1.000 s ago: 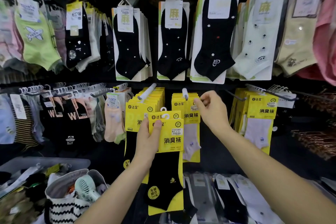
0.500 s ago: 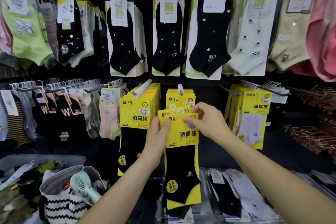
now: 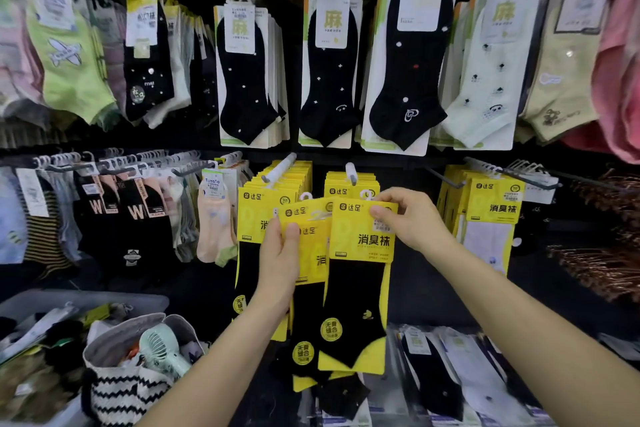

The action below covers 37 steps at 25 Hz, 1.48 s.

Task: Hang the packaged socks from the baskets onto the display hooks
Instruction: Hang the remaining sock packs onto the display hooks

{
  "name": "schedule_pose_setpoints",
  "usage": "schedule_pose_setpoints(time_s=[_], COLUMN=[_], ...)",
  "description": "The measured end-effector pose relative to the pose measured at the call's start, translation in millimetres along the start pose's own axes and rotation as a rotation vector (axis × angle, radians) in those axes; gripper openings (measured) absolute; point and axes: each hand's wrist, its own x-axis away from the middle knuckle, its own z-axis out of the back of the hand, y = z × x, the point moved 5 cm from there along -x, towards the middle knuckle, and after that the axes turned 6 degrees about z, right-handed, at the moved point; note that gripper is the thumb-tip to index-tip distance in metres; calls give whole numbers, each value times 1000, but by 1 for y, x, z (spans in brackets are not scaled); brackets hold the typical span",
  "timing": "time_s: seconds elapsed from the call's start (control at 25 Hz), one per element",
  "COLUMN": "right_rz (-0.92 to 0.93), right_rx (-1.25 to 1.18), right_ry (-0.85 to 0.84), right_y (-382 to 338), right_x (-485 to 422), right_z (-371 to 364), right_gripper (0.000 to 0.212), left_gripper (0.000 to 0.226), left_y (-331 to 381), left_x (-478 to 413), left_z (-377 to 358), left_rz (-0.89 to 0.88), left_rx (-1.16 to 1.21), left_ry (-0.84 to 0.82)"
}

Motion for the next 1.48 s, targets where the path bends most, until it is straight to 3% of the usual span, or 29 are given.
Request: schedule_pose_setpoints(time_s=[0.2, 0.56, 0.68, 0.76, 0.92, 1.04, 1.28, 1.48], right_rz=[40, -85, -45, 57, 192, 238, 37, -13], right_rx=[145, 164, 226, 191, 96, 91, 16, 73], right_ry=[52, 53, 192, 250, 14, -20, -1, 106], right_y=[-9, -1, -5, -13, -30, -35, -21, -21], right_x=[-22, -34, -21, -7, 18, 22, 5, -20], right_z=[5, -15, -3, 0, -20, -24, -7, 13], right_gripper=[5, 20, 26, 16, 8, 6, 12, 15], left_gripper=[20, 20, 18, 8, 7, 10, 5, 22], left_y=[-5, 10, 11, 12, 11, 13, 10, 11], left_x=[-1, 0, -2, -1, 3, 7, 4, -2], left_z=[39, 45, 36, 30, 13, -6, -33, -12], left_rz=[-16, -29, -28, -35, -44, -82, 29, -41], left_rx=[-6, -19, -20, -31, -65, -124, -54, -30], left_ry=[94, 35, 26, 57, 91, 60, -39, 83])
